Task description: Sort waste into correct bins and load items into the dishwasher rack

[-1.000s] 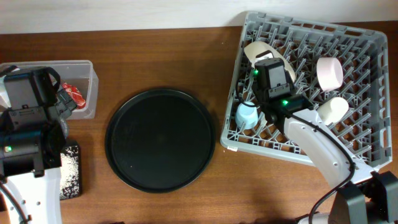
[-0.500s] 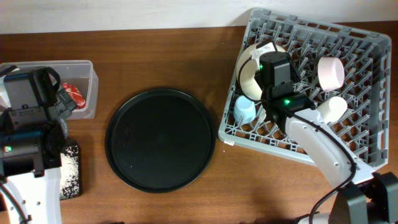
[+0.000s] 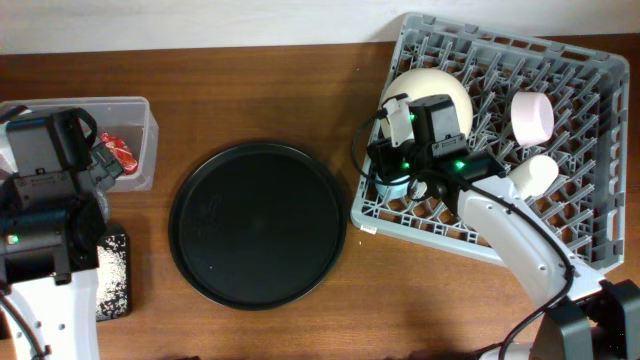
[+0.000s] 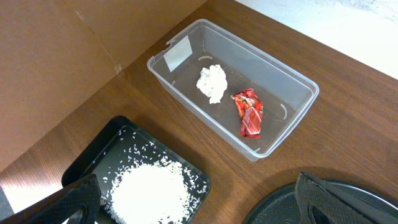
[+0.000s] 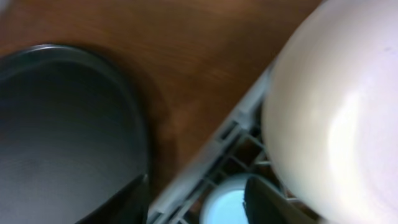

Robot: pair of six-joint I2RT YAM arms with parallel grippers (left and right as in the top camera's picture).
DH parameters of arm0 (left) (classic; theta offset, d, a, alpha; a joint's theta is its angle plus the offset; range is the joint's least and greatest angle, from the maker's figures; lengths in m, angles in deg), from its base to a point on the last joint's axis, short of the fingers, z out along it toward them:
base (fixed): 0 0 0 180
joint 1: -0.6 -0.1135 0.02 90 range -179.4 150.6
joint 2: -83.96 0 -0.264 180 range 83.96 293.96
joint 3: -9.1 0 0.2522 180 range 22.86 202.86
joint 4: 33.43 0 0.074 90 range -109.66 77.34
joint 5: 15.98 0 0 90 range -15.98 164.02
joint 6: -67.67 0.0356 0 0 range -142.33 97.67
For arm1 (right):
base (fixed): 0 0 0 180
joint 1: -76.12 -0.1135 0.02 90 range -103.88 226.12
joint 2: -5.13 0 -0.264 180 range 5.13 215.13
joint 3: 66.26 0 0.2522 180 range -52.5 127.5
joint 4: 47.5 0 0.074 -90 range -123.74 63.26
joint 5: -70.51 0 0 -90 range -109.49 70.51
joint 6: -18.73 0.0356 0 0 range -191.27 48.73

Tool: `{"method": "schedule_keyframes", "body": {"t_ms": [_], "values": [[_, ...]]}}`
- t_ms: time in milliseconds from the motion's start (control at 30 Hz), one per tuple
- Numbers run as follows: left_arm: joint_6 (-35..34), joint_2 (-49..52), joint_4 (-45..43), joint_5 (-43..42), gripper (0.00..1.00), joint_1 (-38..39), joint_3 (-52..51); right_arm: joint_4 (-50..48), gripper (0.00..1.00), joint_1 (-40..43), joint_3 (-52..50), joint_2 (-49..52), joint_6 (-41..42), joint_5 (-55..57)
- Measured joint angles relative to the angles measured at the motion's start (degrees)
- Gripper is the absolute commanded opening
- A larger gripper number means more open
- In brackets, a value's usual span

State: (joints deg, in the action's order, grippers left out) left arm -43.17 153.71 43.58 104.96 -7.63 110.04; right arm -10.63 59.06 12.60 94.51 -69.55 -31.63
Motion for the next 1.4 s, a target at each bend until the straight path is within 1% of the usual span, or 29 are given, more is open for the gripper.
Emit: {"method": "schedule_keyframes", "body": {"t_ms": [33,167,233,367,467,633,800,1000,1100,1300,1400], "values": [[0.0,0.0,0.02,0.0,0.99,0.0,0.0,-0.35,0.09,-0.26,0.0,0.0,0.94,-1.44],[0.0,0.0,0.09,0.0,0.99,0.0,0.0,-3.85,0.08,-3.39,0.0,1.44,1.7,-3.72],[0.0,0.0,0.02,0.0,0.99,0.0,0.0,-5.42,0.08,-5.38,0.0,5.03,1.77,-2.97],[0.0,0.0,0.02,0.0,0.99,0.0,0.0,-6.34,0.08,-5.55,0.0,6.84,1.77,-1.66],[0.0,0.0,0.02,0.0,0.99,0.0,0.0,-2.75,0.09,-5.73,0.0,8.48,1.81,-0.31],[0.0,0.0,0.0,0.0,0.99,0.0,0.0,4.07,0.1,-6.32,1.31,8.44,2.08,0.26],[0.0,0.0,0.0,0.0,0.99,0.0,0.0,12.17,0.1,-6.36,1.38,6.03,2.19,2.21],[0.0,0.0,0.0,0.0,0.99,0.0,0.0,19.52,0.1,-6.32,1.2,1.9,2.49,5.92],[0.0,0.0,0.0,0.0,0.99,0.0,0.0,18.97,0.1,-6.29,0.98,1.68,2.8,5.55],[0.0,0.0,0.0,0.0,0.99,0.0,0.0,13.68,0.1,-6.29,0.7,-2.93,2.86,-2.14],[0.0,0.0,0.0,0.0,0.99,0.0,0.0,13.64,0.09,-6.8,0.66,-1.88,3.87,-2.58]]}}
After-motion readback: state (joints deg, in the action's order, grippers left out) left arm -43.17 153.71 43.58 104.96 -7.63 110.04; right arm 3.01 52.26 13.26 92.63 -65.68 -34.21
